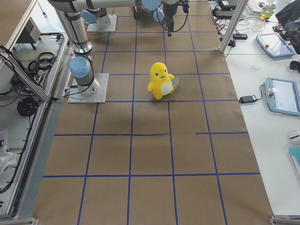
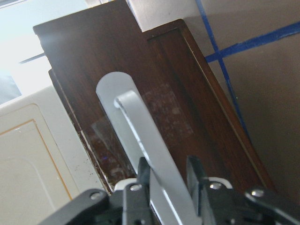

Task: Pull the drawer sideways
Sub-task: 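Pull the drawer outward from the cabinet with the left gripper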

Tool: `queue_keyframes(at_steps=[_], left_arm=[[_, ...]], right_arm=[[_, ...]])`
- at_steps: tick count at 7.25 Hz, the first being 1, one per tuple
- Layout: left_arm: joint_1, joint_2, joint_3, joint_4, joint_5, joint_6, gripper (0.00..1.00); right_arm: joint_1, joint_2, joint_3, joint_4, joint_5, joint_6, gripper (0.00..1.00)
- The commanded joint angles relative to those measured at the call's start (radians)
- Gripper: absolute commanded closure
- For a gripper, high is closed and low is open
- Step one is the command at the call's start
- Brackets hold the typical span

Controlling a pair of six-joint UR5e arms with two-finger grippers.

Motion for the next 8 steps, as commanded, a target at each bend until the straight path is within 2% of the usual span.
queue_keyframes(at_steps=[1,2,3,4,6,7,8], left_arm=[[0.000,0.002,0.000,0.000,-0.001,-0.001,0.11],[0.000,0.015,0.008,0.003,-0.015,0.004,0.11],[-0.003,0.038,0.064,0.003,-0.185,0.020,0.08],[-0.004,0.042,0.130,0.003,-0.281,0.042,0.02],[-0.014,0.095,0.170,-0.002,-0.529,0.044,0.00],[-0.015,0.145,0.183,-0.002,-0.588,0.066,0.00],[-0.014,0.211,0.206,-0.002,-0.703,0.158,0.00]], right_arm=[[0.000,0.000,0.000,0.000,0.000,0.000,0.00],[0.000,0.000,0.000,0.000,0.000,0.000,0.00],[0.000,0.000,0.000,0.000,0.000,0.000,0.00],[0.000,0.000,0.000,0.000,0.000,0.000,0.00],[0.000,0.000,0.000,0.000,0.000,0.000,0.00],[0.000,0.000,0.000,0.000,0.000,0.000,0.00],[0.000,0.000,0.000,0.000,0.000,0.000,0.00]])
